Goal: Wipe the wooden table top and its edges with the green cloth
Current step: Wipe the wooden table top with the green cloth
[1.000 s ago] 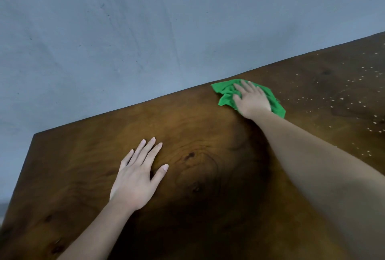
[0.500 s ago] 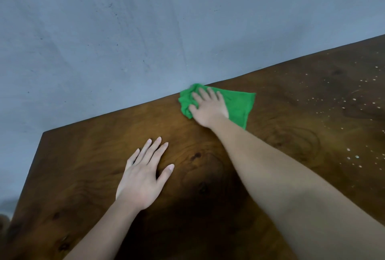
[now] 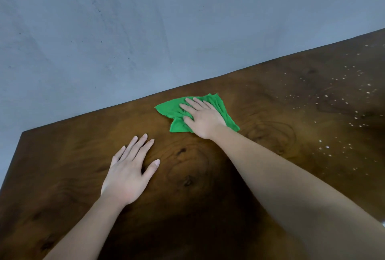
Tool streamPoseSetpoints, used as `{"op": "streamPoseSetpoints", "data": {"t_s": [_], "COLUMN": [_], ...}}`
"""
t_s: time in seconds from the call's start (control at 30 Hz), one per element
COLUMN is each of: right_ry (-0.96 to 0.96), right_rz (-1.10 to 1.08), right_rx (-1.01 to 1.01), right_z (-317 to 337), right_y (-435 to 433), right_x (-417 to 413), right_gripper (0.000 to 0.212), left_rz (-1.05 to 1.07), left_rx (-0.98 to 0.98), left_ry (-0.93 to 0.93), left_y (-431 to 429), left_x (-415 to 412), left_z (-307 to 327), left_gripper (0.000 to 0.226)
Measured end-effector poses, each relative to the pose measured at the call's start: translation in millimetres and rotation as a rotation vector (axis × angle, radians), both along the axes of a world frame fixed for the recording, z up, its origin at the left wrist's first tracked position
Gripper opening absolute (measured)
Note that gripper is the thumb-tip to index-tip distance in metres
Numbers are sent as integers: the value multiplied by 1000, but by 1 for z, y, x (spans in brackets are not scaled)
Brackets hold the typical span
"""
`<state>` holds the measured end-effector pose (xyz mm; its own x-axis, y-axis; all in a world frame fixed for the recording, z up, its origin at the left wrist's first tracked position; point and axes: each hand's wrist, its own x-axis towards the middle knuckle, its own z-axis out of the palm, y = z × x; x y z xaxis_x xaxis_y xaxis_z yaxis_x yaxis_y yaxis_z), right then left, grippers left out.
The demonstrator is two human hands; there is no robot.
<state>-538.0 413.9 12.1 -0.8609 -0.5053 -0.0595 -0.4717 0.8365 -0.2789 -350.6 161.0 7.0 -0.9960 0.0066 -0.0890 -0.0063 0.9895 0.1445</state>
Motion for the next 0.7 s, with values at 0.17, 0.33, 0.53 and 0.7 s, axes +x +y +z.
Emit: {"op": "streamPoseSetpoints", "data": {"t_s": [0.17,0.33,0.53,0.7], "right_ry": [3,-2,0,-5], "right_rz": [-219,-466,-709,-656], "right_rx": [0,5,49,48], "right_z": [0,-2,-3,-4], "right_y": [89,167,177,144], "right_x": [12,43,100,151], "right_gripper": [64,64,68,71], "left_rz": [-17,-28,-45,-83], "left_rx": [7,-5,-18,-29], "left_ry": [2,7,24,17], "left_y": [2,2,-1,-1], "left_x": [1,2,1,1], "left_z": [5,4,0,1], "left_gripper": [97,96,101,96]}}
